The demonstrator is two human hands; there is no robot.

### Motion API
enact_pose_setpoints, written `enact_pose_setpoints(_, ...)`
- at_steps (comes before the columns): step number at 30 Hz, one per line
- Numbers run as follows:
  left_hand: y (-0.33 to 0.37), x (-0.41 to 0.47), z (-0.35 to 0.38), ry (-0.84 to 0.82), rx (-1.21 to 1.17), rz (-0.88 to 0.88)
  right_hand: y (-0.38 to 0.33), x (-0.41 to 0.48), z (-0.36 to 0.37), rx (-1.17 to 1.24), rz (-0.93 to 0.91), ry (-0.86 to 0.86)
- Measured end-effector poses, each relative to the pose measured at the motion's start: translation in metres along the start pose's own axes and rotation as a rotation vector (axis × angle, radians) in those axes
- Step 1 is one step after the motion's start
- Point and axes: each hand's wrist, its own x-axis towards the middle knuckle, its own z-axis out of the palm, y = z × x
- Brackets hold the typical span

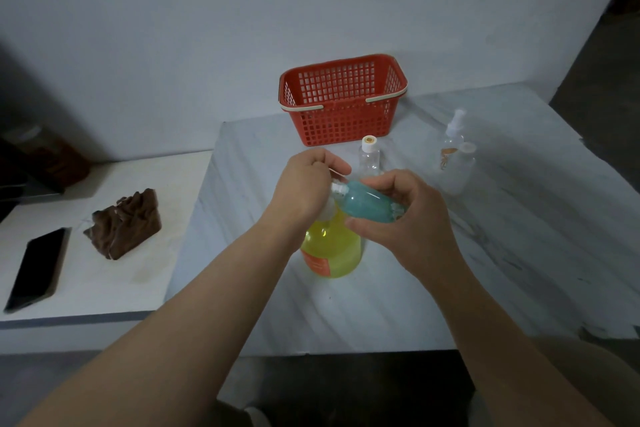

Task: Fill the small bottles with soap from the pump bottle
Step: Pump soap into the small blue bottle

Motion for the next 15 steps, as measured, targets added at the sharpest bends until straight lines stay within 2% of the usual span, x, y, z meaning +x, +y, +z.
enact_pose_setpoints(15,0.0,-0.0005,0.0012,-0.004,0.014,0.029,-0.0011,-0.0013,0.0002,-0.021,0.006,0.02)
